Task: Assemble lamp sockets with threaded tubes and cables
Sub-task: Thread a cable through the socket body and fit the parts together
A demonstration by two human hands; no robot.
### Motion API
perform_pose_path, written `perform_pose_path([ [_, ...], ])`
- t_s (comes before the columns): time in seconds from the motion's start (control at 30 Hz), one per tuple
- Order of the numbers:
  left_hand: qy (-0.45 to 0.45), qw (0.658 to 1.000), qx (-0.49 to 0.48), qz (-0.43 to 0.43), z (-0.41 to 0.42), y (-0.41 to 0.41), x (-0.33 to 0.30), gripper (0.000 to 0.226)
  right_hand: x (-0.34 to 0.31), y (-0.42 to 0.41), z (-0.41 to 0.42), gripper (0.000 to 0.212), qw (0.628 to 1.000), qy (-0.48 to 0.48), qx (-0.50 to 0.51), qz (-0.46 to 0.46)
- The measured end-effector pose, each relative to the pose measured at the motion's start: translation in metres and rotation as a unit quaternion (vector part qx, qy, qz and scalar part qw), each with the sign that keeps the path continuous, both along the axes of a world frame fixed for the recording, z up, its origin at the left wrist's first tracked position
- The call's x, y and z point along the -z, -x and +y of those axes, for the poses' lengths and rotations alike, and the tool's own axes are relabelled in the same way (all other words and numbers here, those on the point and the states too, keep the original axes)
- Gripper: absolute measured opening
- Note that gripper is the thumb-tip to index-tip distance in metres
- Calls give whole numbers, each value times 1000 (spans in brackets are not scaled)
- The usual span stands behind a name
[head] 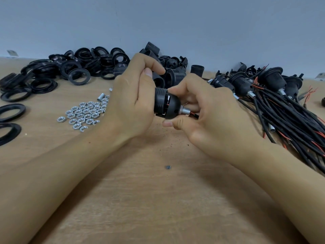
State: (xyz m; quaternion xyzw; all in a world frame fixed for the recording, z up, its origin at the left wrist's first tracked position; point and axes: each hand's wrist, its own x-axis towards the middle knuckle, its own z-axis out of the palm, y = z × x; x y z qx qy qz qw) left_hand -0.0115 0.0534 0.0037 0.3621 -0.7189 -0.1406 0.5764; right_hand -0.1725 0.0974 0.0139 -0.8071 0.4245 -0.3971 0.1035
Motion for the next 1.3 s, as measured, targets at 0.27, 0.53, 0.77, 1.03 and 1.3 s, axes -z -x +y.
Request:
perform_pose_path([
  [0.27,-90,994,5,61,-5,-3,-3,23,-2,5,-4,36,997,-19,-52,-54],
  [0.53,-32,993,106,-33,-3,-14,-8,24,-3,9,-5,31,989,-106,-54,-93],
  [0.77,-53,985,120,-111,2,-17,-8,6,-3,14,-7,34,989,-127,-51,-52],
  [1.03,-138,972,132,-138,2,-17,-6,10,0,22,-13,36,982,-182,-53,4],
  [1.3,-102,985,104,-87,2,-15,-8,12,-1,29,-18,36,973,-227,-30,-30],
])
